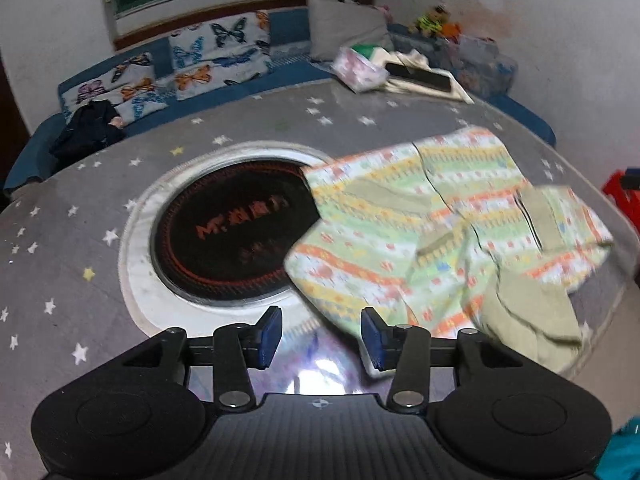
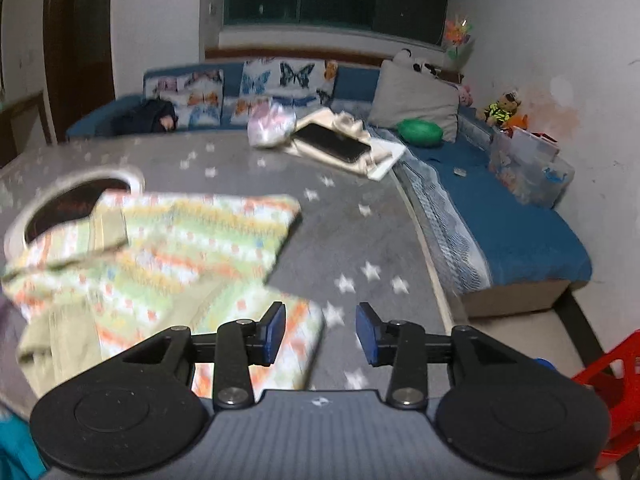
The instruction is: Fold clothes
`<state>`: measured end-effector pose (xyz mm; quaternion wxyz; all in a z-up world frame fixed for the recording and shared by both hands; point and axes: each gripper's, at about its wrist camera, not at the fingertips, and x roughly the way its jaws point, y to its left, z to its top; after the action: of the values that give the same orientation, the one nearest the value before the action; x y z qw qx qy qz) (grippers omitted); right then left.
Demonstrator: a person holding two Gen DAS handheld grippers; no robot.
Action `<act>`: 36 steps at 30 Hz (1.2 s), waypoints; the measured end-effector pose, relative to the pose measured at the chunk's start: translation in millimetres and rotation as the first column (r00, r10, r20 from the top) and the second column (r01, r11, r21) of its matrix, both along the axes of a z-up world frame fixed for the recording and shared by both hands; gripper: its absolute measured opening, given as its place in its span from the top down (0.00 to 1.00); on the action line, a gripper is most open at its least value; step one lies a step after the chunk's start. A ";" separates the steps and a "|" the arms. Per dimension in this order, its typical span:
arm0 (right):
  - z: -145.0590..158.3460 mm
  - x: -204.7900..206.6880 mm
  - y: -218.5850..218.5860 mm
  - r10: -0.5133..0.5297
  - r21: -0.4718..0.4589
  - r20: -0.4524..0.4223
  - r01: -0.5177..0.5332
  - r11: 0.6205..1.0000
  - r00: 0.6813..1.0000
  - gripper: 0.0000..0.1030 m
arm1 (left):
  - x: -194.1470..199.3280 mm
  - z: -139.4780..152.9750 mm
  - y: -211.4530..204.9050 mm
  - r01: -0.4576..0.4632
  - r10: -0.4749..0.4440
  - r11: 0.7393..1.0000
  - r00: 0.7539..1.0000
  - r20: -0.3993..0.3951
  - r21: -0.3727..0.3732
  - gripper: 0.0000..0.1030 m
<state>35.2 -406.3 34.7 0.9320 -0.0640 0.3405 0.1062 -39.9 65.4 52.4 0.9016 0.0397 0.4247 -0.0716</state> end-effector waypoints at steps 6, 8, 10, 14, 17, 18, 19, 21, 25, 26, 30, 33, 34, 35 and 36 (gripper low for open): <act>-9.5 57.0 11.9 0.000 0.126 -0.025 0.003 0.992 1.000 0.61 | 37.6 5.7 7.5 -0.074 0.075 0.994 0.997 0.016 -0.078 0.54; -14.3 77.0 17.2 0.000 0.144 -0.031 0.005 0.990 1.000 0.60 | 54.6 2.4 9.0 -0.101 0.102 0.990 0.995 0.010 -0.103 0.54; -20.1 96.0 21.5 -0.003 0.159 -0.041 0.009 0.987 0.999 0.59 | 73.3 -2.7 10.0 -0.127 0.128 0.984 0.992 0.002 -0.125 0.54; -34.0 130.8 28.3 -0.016 0.194 -0.069 0.029 0.981 0.998 0.58 | 110.4 -13.9 7.7 -0.157 0.157 0.974 0.988 -0.012 -0.162 0.53; -43.5 153.6 32.2 -0.027 0.218 -0.087 0.046 0.975 0.996 0.58 | 134.8 -23.0 4.6 -0.170 0.169 0.969 0.985 -0.023 -0.178 0.49; -46.7 162.1 33.1 -0.033 0.226 -0.095 0.054 0.973 0.995 0.58 | 142.9 -26.0 3.6 -0.176 0.174 0.968 0.984 -0.026 -0.181 0.48; -49.5 169.2 34.1 -0.039 0.230 -0.099 0.061 0.971 0.994 0.58 | 150.7 -28.8 2.6 -0.183 0.181 0.966 0.983 -0.029 -0.183 0.45; -54.9 182.3 36.5 -0.045 0.234 -0.110 0.070 0.970 0.993 0.58 | 165.9 -35.4 1.1 -0.194 0.191 0.964 0.981 -0.035 -0.184 0.44; -64.8 204.6 41.0 -0.055 0.242 -0.126 0.085 0.967 0.990 0.58 | 189.1 -47.9 -4.0 -0.199 0.193 0.965 0.980 -0.053 -0.173 0.44; -66.9 208.9 41.7 -0.055 0.246 -0.129 0.086 0.966 0.990 0.58 | 193.7 -50.9 -5.7 -0.192 0.185 0.966 0.981 -0.056 -0.171 0.44; -75.8 224.7 45.5 -0.050 0.255 -0.148 0.087 0.963 0.988 0.58 | 204.7 -61.5 -12.4 -0.178 0.169 0.971 0.983 -0.072 -0.160 0.44; -82.5 232.0 49.2 -0.040 0.257 -0.161 0.081 0.963 0.986 0.58 | 206.5 -65.8 -18.5 -0.147 0.138 0.977 0.988 -0.068 -0.156 0.47; -84.5 233.5 50.8 -0.032 0.257 -0.166 0.075 0.964 0.986 0.58 | 207.2 -66.6 -20.0 -0.139 0.131 0.978 0.989 -0.064 -0.154 0.54; -86.6 235.0 52.4 -0.025 0.257 -0.171 0.069 0.964 0.985 0.59 | 208.0 -67.1 -21.2 -0.133 0.125 0.979 0.990 -0.060 -0.152 0.58; -88.4 236.2 54.2 -0.016 0.255 -0.175 0.061 0.965 0.984 0.61 | 208.8 -67.7 -22.5 -0.127 0.119 0.981 0.991 -0.056 -0.149 0.64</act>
<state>271.4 -352.1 -53.7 0.9015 0.0746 0.4037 0.1369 168.9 42.9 -15.3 0.8946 -0.0574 0.4405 -0.0489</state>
